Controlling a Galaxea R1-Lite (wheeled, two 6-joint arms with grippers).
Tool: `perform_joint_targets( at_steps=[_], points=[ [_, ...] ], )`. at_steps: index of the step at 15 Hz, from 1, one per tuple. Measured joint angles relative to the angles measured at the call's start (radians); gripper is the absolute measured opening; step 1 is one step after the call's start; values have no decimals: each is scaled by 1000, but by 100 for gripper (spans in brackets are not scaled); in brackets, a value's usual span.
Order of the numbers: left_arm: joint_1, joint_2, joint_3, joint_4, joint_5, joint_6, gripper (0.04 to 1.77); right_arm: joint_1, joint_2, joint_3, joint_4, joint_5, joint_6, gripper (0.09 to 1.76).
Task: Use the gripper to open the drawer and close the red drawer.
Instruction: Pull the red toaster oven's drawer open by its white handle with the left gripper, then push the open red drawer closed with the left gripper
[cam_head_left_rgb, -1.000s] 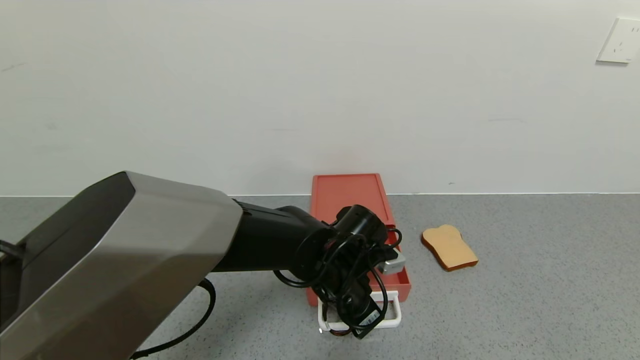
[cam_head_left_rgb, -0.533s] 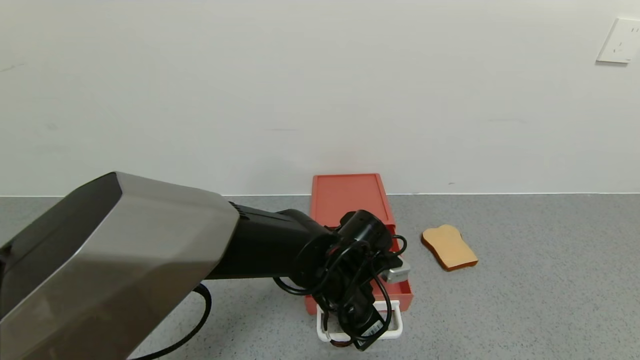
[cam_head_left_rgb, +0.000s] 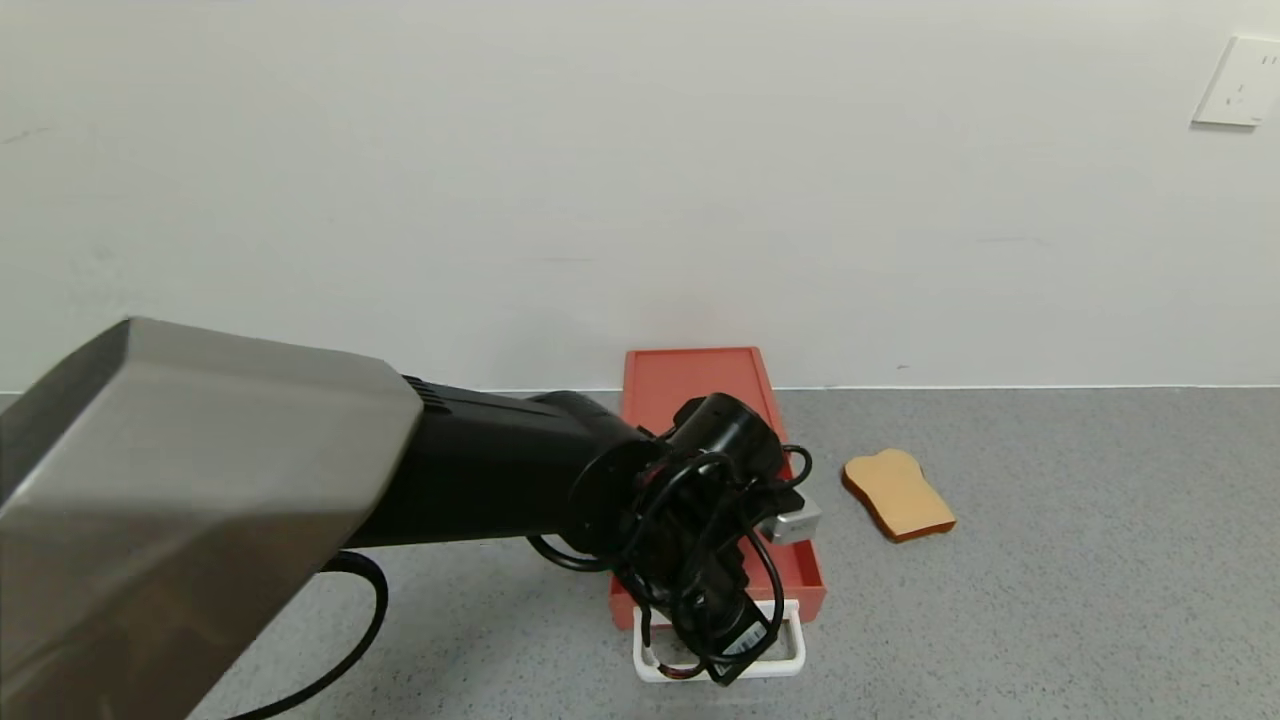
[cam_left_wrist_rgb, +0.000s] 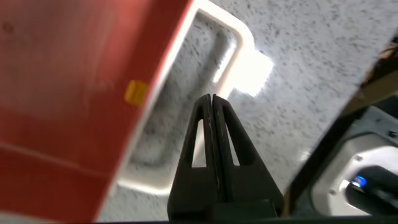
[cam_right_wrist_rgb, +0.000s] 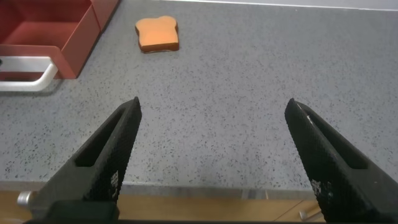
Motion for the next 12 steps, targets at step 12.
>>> perform_joint_targets(
  at_steps=[12],
  points=[
    [186, -299, -16, 226, 52, -261, 11, 0, 0, 0, 0, 0, 0, 170]
  ],
)
